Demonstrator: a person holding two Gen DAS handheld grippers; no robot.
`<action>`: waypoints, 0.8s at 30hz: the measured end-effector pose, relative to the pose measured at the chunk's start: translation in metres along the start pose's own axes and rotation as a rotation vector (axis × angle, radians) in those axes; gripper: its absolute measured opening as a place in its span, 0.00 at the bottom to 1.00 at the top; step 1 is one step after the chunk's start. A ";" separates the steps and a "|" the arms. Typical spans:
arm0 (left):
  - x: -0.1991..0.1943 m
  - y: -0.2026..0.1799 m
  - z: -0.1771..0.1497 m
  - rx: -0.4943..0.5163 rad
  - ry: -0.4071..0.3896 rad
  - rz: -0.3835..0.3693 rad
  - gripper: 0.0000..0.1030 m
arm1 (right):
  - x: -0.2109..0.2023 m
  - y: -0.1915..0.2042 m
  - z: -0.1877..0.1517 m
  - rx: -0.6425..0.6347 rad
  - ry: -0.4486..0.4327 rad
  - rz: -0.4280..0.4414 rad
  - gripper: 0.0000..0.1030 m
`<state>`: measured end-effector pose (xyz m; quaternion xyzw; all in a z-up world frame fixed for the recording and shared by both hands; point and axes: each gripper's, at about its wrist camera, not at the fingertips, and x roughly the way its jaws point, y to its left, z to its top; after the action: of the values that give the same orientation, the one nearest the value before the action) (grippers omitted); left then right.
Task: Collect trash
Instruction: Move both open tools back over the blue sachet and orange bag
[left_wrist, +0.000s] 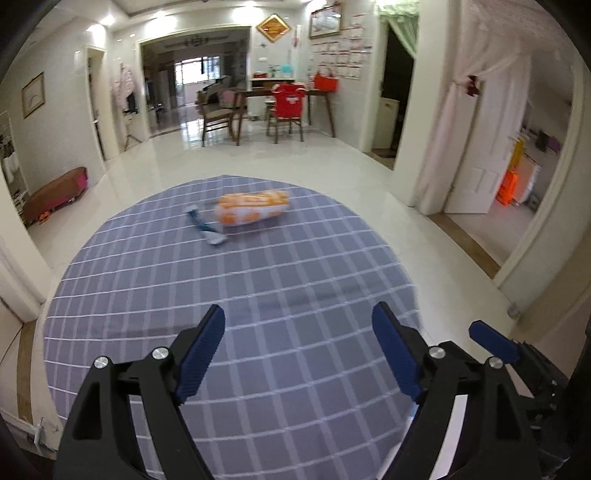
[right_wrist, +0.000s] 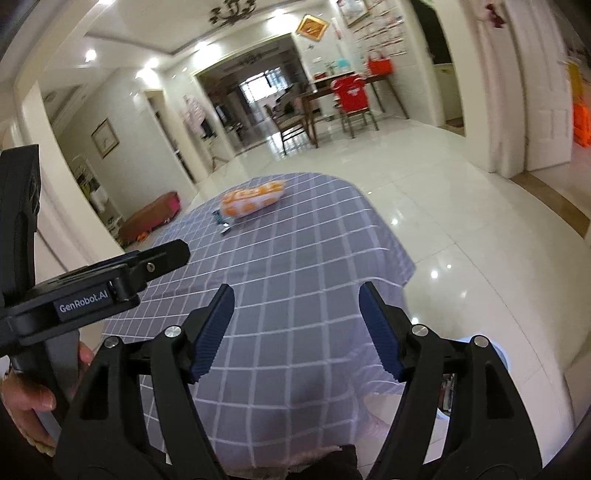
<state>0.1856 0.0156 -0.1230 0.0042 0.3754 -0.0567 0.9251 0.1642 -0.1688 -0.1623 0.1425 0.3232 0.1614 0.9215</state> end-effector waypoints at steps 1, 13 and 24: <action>0.002 0.011 0.002 -0.016 -0.003 0.010 0.78 | 0.006 0.002 0.002 -0.006 0.006 0.006 0.67; 0.062 0.128 0.018 -0.209 0.046 0.070 0.79 | 0.097 0.036 0.034 -0.056 0.094 0.029 0.67; 0.134 0.154 0.057 -0.271 0.074 0.058 0.79 | 0.165 0.040 0.068 -0.098 0.133 -0.026 0.67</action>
<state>0.3369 0.1520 -0.1807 -0.1078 0.4132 0.0214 0.9040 0.3213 -0.0790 -0.1870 0.0821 0.3772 0.1742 0.9059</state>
